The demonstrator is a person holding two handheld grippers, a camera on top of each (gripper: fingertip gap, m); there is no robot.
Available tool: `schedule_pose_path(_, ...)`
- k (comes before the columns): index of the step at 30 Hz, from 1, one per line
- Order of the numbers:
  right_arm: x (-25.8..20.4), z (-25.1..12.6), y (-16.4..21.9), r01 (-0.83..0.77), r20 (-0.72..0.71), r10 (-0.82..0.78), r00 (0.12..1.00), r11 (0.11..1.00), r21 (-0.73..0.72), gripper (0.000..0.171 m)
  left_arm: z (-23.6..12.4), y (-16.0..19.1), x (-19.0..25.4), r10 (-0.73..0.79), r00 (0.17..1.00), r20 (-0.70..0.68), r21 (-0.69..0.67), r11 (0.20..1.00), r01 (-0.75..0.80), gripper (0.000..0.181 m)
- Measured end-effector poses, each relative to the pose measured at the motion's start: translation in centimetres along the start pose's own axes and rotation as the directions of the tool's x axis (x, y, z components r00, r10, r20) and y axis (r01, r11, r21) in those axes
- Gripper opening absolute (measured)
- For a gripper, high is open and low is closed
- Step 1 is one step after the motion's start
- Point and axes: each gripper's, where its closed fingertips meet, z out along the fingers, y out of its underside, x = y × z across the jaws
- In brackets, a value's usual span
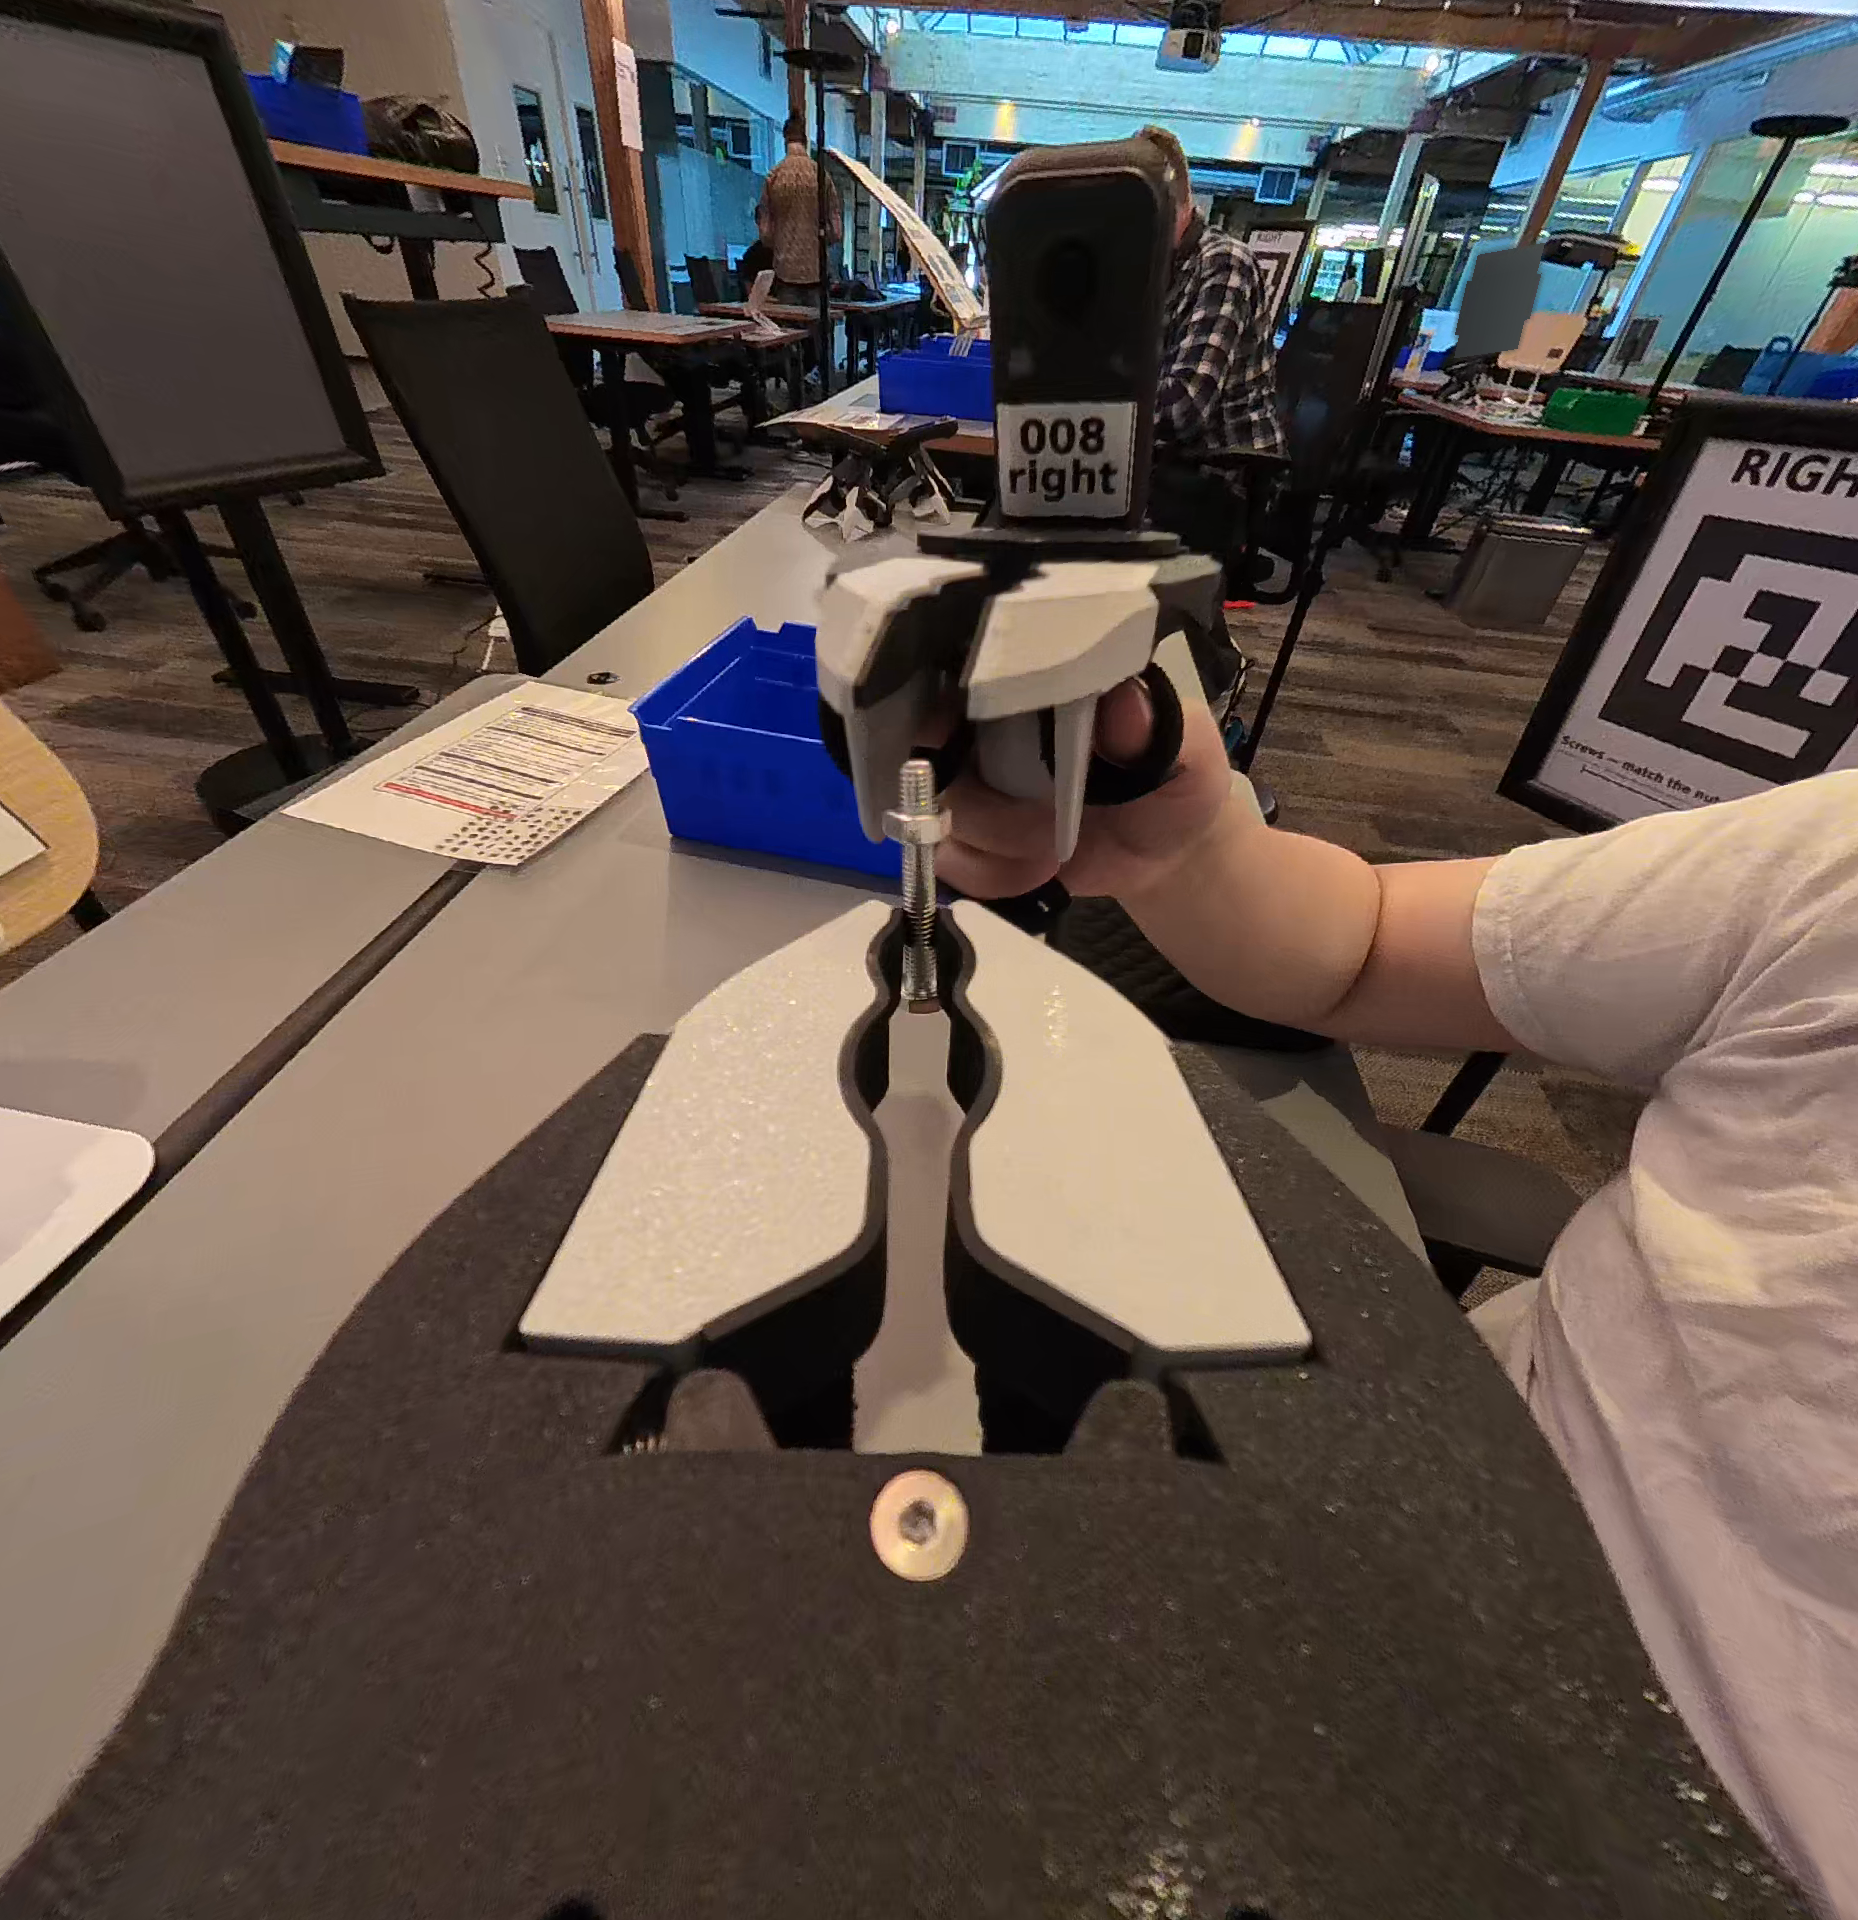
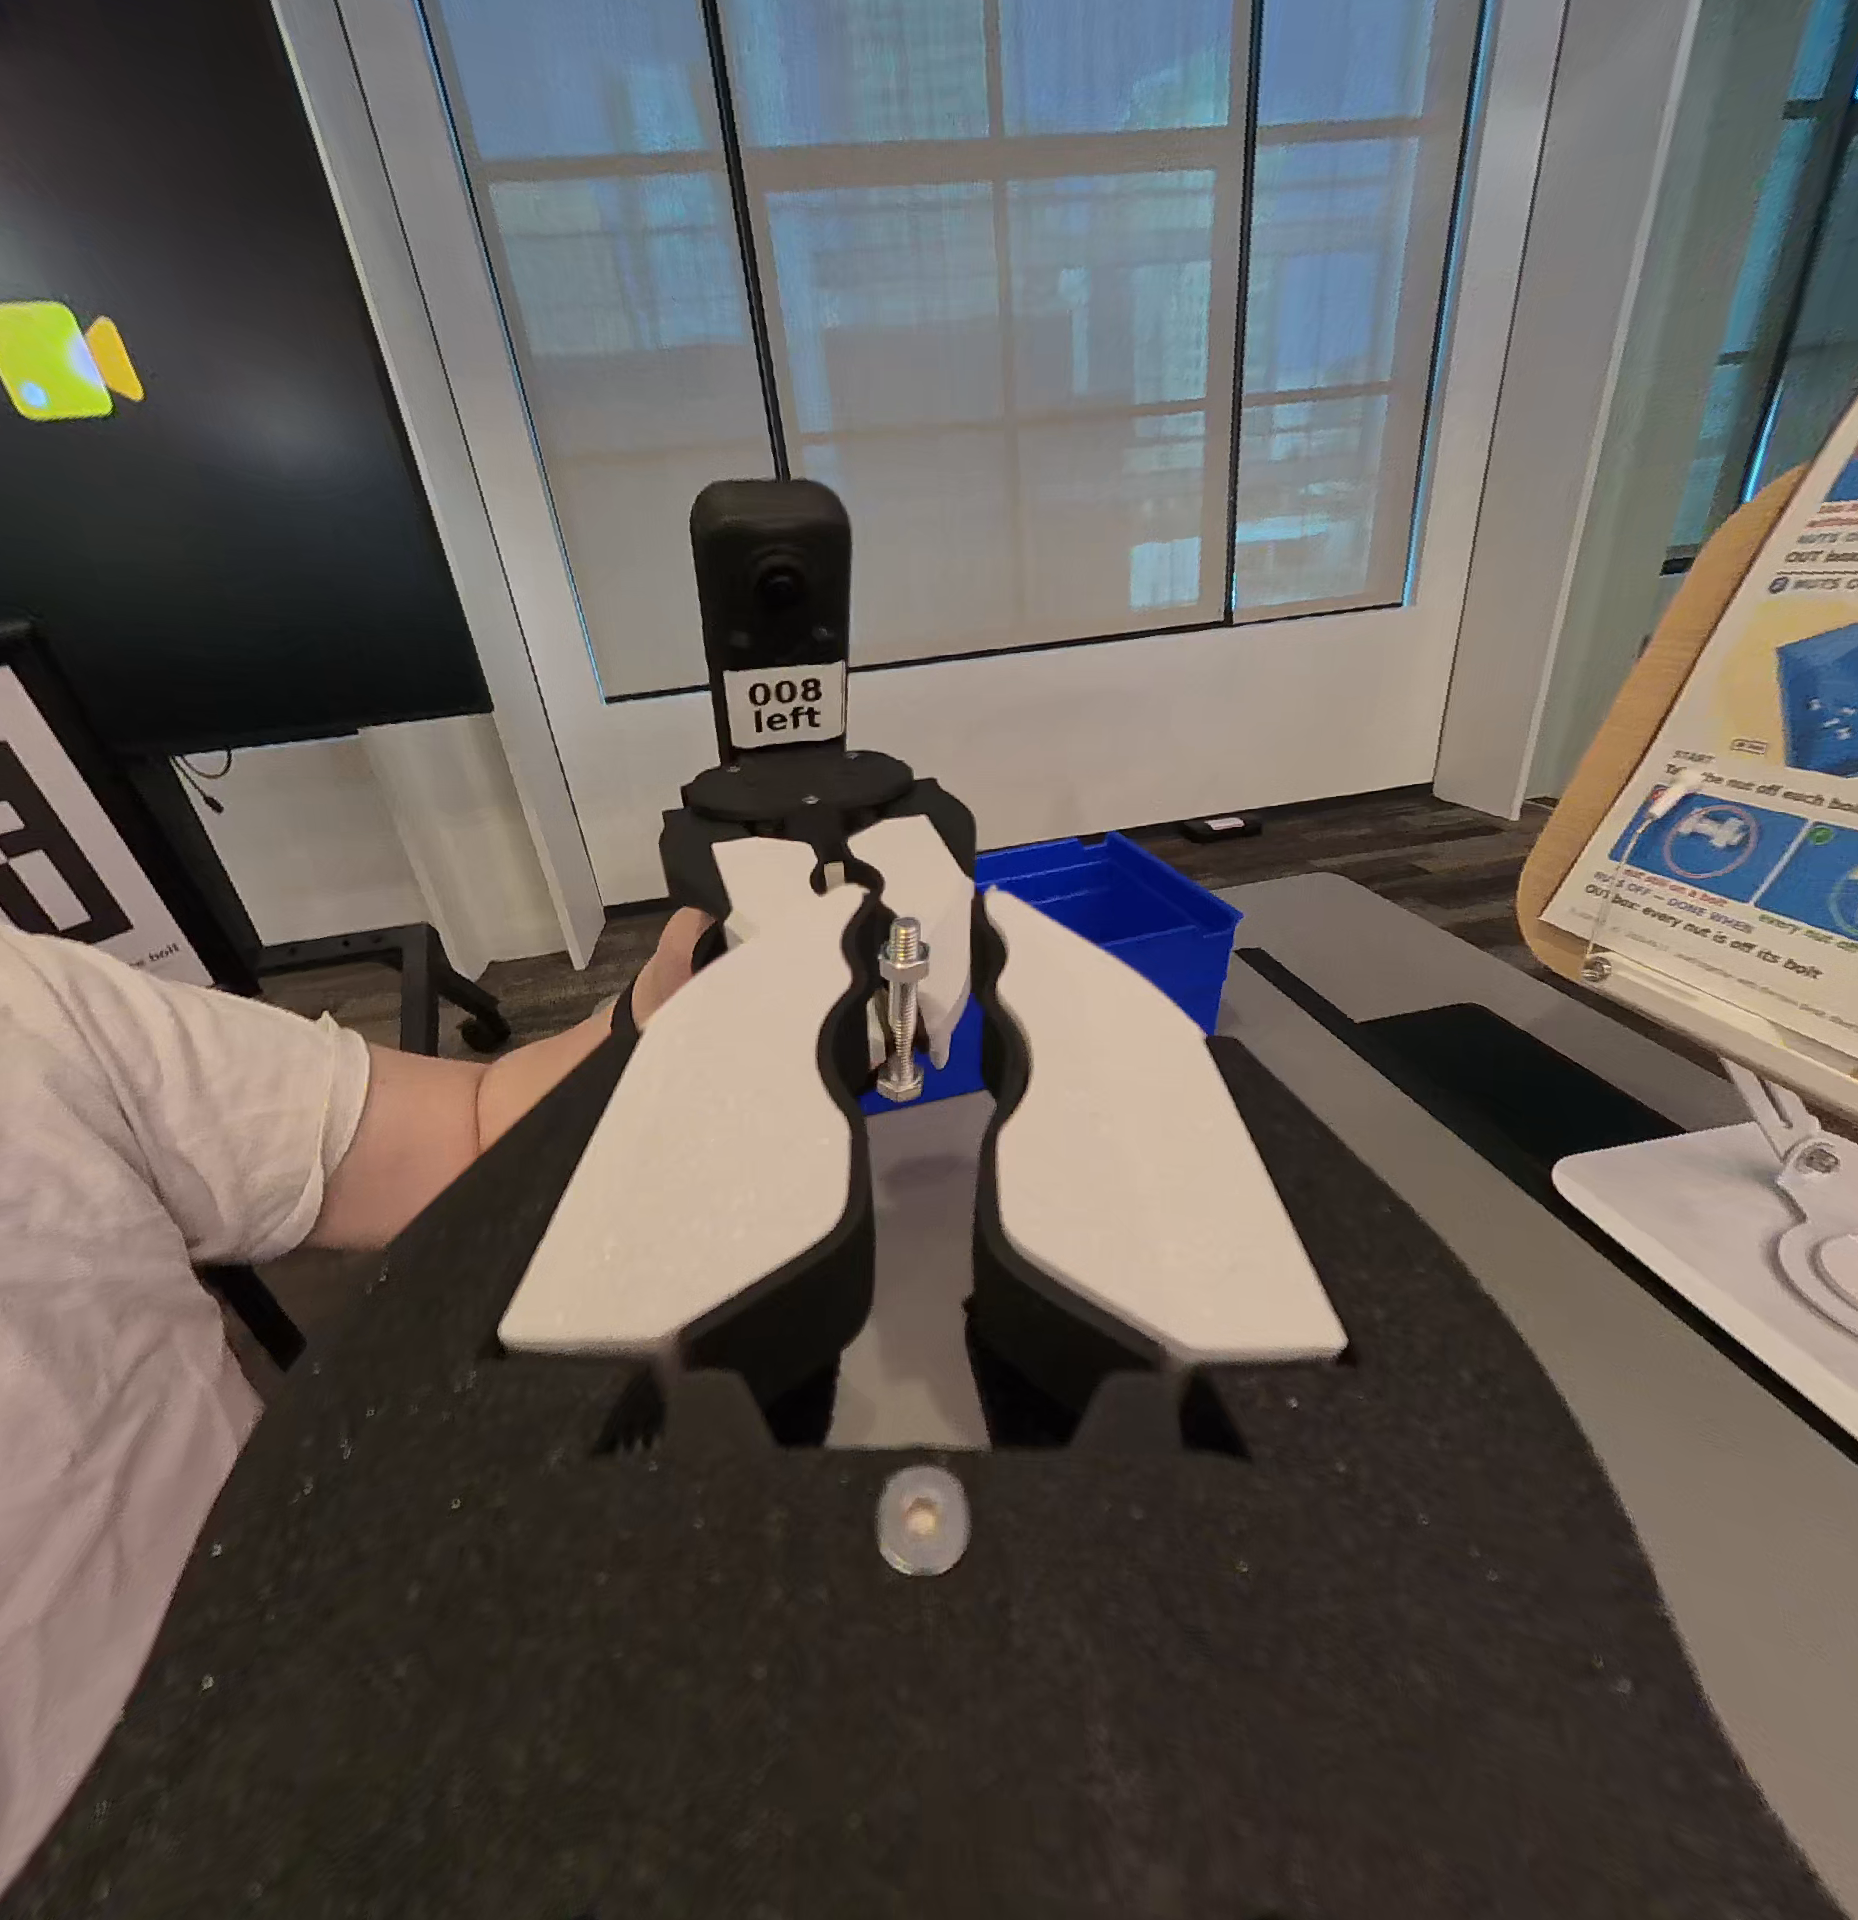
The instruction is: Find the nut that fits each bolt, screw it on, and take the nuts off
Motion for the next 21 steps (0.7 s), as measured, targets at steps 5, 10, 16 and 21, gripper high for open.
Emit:
schedule_pose_path(5, -0.8, 0.8, 1.3, 0.014, 0.045, -0.011, 0.999, 0.997, -0.071, 0.013, 0.0, 0.0, 0.3, 0.017, 1.000, 0.001, -0.006, 1.000, -0.017, 0.005)
schedule_pose_path(10, -1.5, 0.9, 1.3, -0.016, 0.098, 0.022, 0.995, 0.998, -0.057, 0.009, 0.1, -0.1, 1.1, 0.040, 0.999, -0.030, -0.008, 0.999, -0.040, 0.005)
schedule_pose_path(16, -1.7, 0.8, 1.4, -0.047, 0.129, 0.054, 0.990, 0.997, -0.057, 0.009, 0.2, 0.0, 1.2, 0.025, 0.998, -0.049, -0.011, 1.000, -0.026, 0.005)
schedule_pose_path(21, -1.4, 0.7, 1.4, -0.075, 0.125, 0.083, 0.989, 0.995, -0.065, 0.008, 0.3, 0.1, 1.1, 0.029, 0.999, -0.040, -0.020, 0.999, -0.030, 0.005)
